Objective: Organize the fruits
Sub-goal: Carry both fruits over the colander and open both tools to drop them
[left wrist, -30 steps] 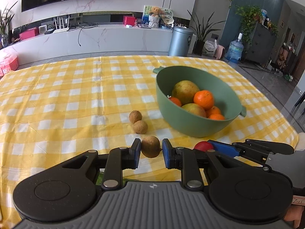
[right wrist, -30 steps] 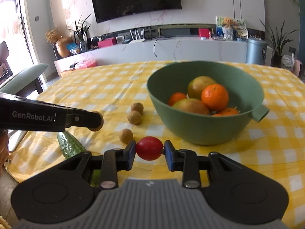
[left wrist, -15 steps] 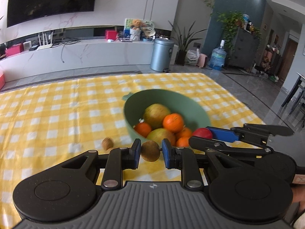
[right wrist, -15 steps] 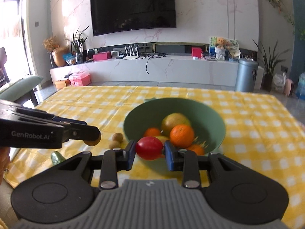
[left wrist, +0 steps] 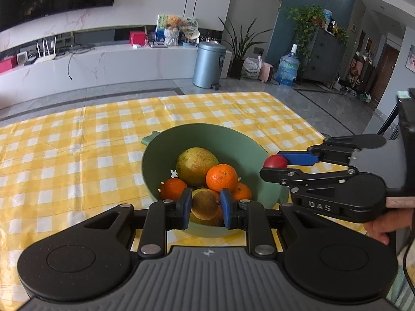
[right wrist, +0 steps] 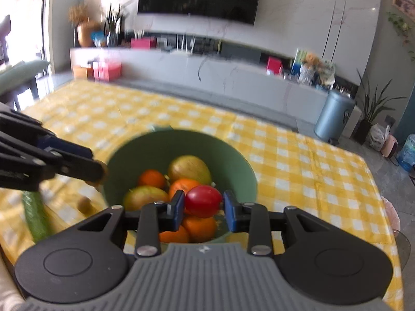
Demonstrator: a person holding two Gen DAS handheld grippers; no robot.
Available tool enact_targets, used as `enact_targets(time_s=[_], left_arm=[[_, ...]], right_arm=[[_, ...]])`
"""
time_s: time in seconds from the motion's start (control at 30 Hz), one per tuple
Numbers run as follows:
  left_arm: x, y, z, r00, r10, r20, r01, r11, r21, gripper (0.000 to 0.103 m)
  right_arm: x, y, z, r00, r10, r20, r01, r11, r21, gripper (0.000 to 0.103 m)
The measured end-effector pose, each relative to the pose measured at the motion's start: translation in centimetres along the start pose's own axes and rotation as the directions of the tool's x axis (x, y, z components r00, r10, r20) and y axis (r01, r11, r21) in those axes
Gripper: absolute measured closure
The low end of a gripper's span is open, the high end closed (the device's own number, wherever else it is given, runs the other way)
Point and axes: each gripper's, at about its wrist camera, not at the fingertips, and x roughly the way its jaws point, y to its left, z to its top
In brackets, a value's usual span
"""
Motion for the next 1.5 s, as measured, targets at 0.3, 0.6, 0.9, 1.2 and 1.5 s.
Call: enact_targets(time_s=[0.3, 0.6, 0.9, 1.2, 1.5], left_arm=[[2.6, -0.2, 1.4, 0.999, 0.029, -0.044, -0.029, 1.0, 0.012, 0.077], [5.4, 0.5, 2.1, 0.994, 0.054, -0.1, -0.056, 0.998, -0.023, 0.077], [6.8, 1.0, 2.2, 0.99, 0.044, -0.135, -0.047, 0.999, -0.023, 0.077], [7.6, 1.4, 2.5, 0.986, 0.027, -0.166, -0.036, 0.998, -0.051, 0.074], [7.2, 0.8, 2.3, 0.985, 0.035, -0.167, -0.039, 0.999, -0.019, 0.054]], right_arm=[[4.7, -0.2, 1.6, 0.995, 0.005, -0.103, -0.019, 0.99, -0.138, 0.074], [8.0, 0.4, 1.9, 0.985, -0.039, -0.165, -0.023, 0.933, -0.358, 0.074], [9.6, 0.6, 2.0, 0.976, -0.051, -0.21, -0.046, 0.9, -0.433, 0.074], [10.1, 0.8, 1.3, 0.971, -0.055, -0.234, -0.061, 0.886, -0.459, 0.074], [9.8, 0.7, 1.2, 0.97, -0.071, -0.231, -0.043, 0.889, -0.456, 0.068]])
